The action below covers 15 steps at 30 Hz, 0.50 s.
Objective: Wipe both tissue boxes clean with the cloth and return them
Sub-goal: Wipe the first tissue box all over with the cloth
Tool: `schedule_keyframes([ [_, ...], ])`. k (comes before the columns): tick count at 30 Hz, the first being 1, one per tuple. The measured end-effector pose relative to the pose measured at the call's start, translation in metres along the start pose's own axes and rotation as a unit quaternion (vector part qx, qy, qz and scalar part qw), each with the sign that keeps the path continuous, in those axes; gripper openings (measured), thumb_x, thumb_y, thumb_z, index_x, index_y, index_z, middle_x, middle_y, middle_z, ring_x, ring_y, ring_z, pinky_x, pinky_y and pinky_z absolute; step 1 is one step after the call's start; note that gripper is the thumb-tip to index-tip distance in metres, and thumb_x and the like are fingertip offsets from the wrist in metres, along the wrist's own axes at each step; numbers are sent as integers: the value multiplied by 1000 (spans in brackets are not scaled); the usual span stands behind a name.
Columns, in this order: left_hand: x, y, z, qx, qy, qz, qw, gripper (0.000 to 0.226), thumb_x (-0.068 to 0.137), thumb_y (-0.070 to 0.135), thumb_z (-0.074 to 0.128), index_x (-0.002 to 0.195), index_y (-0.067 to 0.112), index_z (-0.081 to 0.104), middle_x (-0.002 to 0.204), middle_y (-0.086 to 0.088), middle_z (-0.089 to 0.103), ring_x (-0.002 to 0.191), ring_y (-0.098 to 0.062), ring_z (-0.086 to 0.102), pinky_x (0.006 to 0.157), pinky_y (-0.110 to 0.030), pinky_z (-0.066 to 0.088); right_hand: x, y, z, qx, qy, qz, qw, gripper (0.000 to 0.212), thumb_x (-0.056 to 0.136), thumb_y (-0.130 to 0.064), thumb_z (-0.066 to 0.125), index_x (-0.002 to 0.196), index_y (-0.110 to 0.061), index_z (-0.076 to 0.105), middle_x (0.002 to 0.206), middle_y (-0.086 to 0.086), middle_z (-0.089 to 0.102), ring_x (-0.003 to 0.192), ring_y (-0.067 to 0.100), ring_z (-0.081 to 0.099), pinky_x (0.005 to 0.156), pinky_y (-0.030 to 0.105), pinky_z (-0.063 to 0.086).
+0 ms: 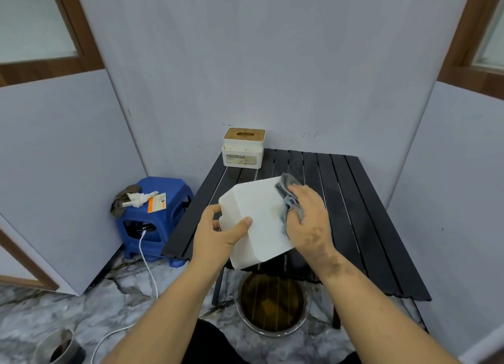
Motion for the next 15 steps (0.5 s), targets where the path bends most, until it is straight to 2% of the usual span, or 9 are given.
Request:
schedule_keyframes([
  [2,0,3,2,0,6,0,1000,83,58,57,81,130,27,52,108,-6,67,96,-19,68,84,-42,58,-14,-16,4,-8,-36,-51,998,52,83,-7,47,133,-3,56,139,3,49,138,18,36,117,48,32],
  [5,1,2,1,-5,18,-6,1000,89,51,65,83,127,28,55,105,-7,70,95,-22,72,87,-51,60,-36,-27,1,21,-163,-151,975,55,81,-11,45,134,-9,58,145,0,48,145,15,31,121,31,24],
  [7,3,2,1,-3,18,-11,1000,86,56,62,86,128,27,53,107,-7,69,97,-23,71,87,-53,60,-27,-14,-10,24,-136,-160,977,52,79,-7,46,129,-10,63,140,2,55,141,20,39,118,33,30],
  [9,5,2,4,0,15,-6,1000,73,73,49,88,131,25,50,109,-6,66,100,-23,67,87,-50,59,-17,5,-20,53,-41,-45,997,45,85,-3,48,123,-20,63,128,-8,59,132,19,48,112,31,39],
  [11,8,2,7,6,16,2,1000,64,81,39,84,132,25,48,109,-6,64,99,-20,65,80,-40,56,-18,9,-19,51,-2,54,997,41,91,-6,49,127,-24,57,122,-22,50,123,15,50,108,33,43],
  [13,8,3,9,13,16,8,1000,60,82,36,83,130,25,48,108,-5,65,96,-16,65,72,-31,51,-32,-4,-11,36,-22,37,998,45,91,-8,50,135,-15,54,131,-15,43,131,11,41,114,38,37],
  [15,7,3,8,17,22,9,1000,59,82,37,83,129,24,50,107,-7,66,93,-16,66,70,-30,50,-50,-19,-5,17,-67,-79,994,48,89,-4,50,136,-9,55,142,-3,41,141,16,33,118,34,29],
])
Point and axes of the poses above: each hand's wrist, its own x-axis towards the middle knuckle, its own z-axis out of the palm, y = z × x, the point moved 1 cm from there along x, towards the middle knuckle
